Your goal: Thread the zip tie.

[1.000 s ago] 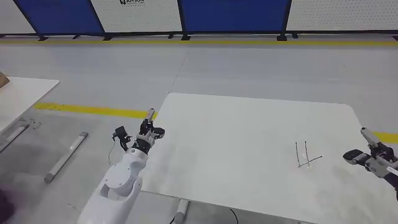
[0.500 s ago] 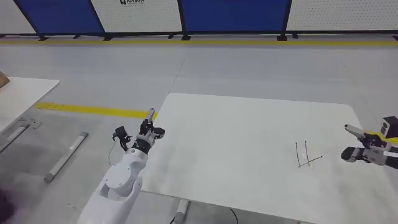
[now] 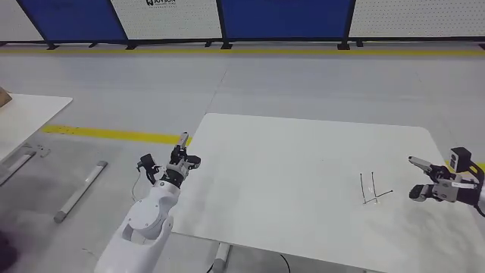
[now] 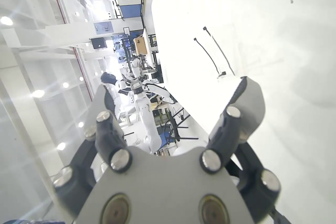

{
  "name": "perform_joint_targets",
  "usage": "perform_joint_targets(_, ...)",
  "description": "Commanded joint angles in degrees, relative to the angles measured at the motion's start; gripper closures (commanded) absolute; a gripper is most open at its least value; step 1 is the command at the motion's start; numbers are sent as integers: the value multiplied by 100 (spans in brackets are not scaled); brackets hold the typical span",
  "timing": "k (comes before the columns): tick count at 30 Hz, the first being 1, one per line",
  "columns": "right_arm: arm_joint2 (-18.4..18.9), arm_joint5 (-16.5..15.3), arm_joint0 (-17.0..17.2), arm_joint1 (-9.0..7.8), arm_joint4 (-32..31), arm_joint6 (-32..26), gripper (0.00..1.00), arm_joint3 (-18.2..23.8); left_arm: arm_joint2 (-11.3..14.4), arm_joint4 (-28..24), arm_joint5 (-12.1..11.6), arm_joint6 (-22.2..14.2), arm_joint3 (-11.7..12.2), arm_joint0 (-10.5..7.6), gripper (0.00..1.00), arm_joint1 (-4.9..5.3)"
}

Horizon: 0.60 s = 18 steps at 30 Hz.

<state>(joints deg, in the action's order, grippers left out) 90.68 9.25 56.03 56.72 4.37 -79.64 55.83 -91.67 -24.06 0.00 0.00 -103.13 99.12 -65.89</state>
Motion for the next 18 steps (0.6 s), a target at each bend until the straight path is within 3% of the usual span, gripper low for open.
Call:
perform_joint_targets(1, 0, 0, 0, 0, 0, 0, 0, -1, 0, 0, 0, 0, 0, 0, 0, 0)
perform_joint_targets(4, -188, -277, 47, 3, -118, 0, 0, 161, 0, 0, 0, 0, 0, 0, 0, 0)
perform_joint_targets(8, -587, -673, -47, -74, 131, 0, 0, 14, 0, 0, 0, 0, 0, 0, 0, 0)
perform_joint_targets(13, -1357, -1125, -417, -288, 338, 0, 0, -379, 0, 0, 0, 0, 0, 0, 0, 0)
perform_joint_targets(18, -2171, -1609, -915, -455, 164, 0, 0, -842, 0, 0, 0, 0, 0, 0, 0, 0)
